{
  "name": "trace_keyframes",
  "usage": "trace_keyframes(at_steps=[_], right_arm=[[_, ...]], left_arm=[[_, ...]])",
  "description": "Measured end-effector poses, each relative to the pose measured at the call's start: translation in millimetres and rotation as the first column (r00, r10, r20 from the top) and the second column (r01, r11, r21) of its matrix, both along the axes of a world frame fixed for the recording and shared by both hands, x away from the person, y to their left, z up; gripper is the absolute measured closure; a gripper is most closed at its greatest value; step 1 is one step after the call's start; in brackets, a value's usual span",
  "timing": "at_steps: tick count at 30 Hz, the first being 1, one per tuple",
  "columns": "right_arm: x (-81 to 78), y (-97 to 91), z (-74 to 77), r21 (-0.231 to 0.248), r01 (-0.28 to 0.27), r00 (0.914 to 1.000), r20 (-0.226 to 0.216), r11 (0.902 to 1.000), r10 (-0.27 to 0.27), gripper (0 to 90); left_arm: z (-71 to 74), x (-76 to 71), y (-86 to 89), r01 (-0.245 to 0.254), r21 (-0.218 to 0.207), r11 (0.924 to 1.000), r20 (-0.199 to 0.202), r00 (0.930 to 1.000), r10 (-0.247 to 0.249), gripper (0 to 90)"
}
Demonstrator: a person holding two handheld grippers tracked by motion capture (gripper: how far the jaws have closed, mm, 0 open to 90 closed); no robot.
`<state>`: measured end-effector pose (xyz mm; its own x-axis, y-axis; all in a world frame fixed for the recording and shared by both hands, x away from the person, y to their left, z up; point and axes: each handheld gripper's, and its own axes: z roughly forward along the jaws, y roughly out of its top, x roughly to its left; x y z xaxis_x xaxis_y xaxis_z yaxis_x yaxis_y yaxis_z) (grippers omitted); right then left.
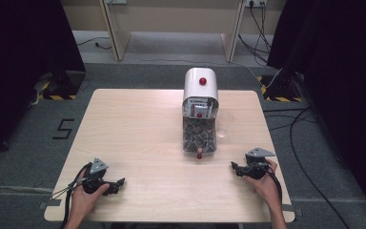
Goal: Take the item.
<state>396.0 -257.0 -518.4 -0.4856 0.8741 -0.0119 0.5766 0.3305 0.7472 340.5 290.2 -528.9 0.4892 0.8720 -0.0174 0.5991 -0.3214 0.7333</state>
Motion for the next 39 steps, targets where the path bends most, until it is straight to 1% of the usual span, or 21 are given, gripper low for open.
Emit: trace_keyframes(at_steps=[9,12,17,20,22,23,24,25,26,27,29,30,32,33,34,35,36,37,39], right_arm=[[0.0,0.0,0.0,0.000,-0.001,1.0000,-0.001,1.0000,0.001,28.7],[-0.1,1.6,0.4,-0.006,0.007,1.0000,0.005,1.0000,-0.007,30.4],[0.0,1.5,1.1,0.002,0.006,1.0000,0.004,1.0000,-0.006,33.1],[-2.3,4.9,9.3,0.016,0.010,0.9990,0.044,0.9998,-0.010,34.3],[-3.8,7.3,16.3,0.022,-0.002,0.9975,0.071,0.9998,0.001,35.4],[-3.8,7.3,16.3,0.022,-0.002,0.9975,0.071,0.9998,0.001,35.4],[-5.7,9.8,22.4,0.022,-0.013,0.9952,0.098,0.9997,0.011,37.1],[-5.7,9.8,22.4,0.022,-0.013,0.9952,0.098,0.9997,0.011,37.1],[-7.1,12.3,27.7,0.028,-0.022,0.9936,0.112,0.9994,0.018,38.1],[-7.1,12.3,27.7,0.028,-0.022,0.9936,0.112,0.9994,0.018,38.1],[-8.3,14.9,32.6,0.031,-0.030,0.9914,0.129,0.9991,0.026,39.0],[-9.8,18.3,37.9,0.041,-0.046,0.9892,0.141,0.9981,0.039,40.2],[-11.3,22.6,43.4,0.053,-0.061,0.9855,0.161,0.9967,0.052,41.6],[-11.3,22.6,43.4,0.053,-0.061,0.9855,0.161,0.9967,0.052,41.6],[-12.8,27.9,49.0,0.060,-0.086,0.9815,0.176,0.9945,0.074,42.6],[-12.8,27.9,49.0,0.060,-0.086,0.9815,0.176,0.9945,0.074,42.6],[-13.2,33.2,53.9,0.073,-0.112,0.9770,0.190,0.9911,0.096,44.0],[-13.2,33.2,53.9,0.073,-0.112,0.9770,0.190,0.9911,0.096,44.0],[-12.3,41.5,58.6,0.077,-0.131,0.9723,0.205,0.9884,0.113,45.0]], left_arm=[[0.0,0.0,0.0,0.000,0.000,1.0000,0.000,1.0000,0.000,0.0],[0.0,0.0,0.0,0.000,0.000,1.0000,0.000,1.0000,0.000,0.0],[0.0,0.1,0.0,0.000,0.000,1.0000,0.000,1.0000,0.000,0.0],[0.0,0.1,0.0,0.000,0.000,1.0000,0.000,1.0000,0.000,0.0],[0.1,0.0,0.0,0.000,0.000,1.0000,0.000,1.0000,0.000,0.0],[0.1,0.0,0.0,0.000,0.000,1.0000,0.000,1.0000,0.000,0.0],[0.0,0.0,0.0,0.000,0.000,1.0000,0.000,1.0000,0.000,0.0],[0.0,0.0,0.0,0.000,0.000,1.0000,0.000,1.0000,0.000,0.0],[0.0,0.0,0.0,0.000,0.000,1.0000,0.000,1.0000,0.000,0.0],[0.0,0.0,0.0,0.000,0.000,1.0000,0.000,1.0000,0.000,0.0],[0.0,0.0,0.0,0.000,0.000,1.0000,0.000,1.0000,0.000,0.0],[0.0,0.0,0.0,0.000,0.000,1.0000,0.000,1.0000,0.000,0.0],[0.0,0.1,0.0,0.000,0.000,1.0000,0.000,1.0000,0.000,0.0],[0.0,0.1,0.0,0.000,0.000,1.0000,0.000,1.0000,0.000,0.0],[0.0,0.0,0.0,0.000,0.000,1.0000,0.000,1.0000,0.000,0.0],[0.0,0.0,0.0,0.000,0.000,1.0000,0.000,1.0000,0.000,0.0],[0.0,0.0,0.0,0.000,0.000,1.0000,0.000,1.0000,0.000,0.0],[0.0,0.0,0.0,0.000,0.000,1.0000,0.000,1.0000,0.000,0.0],[0.0,0.1,0.0,0.000,0.000,1.0000,0.000,1.0000,0.000,0.0]])
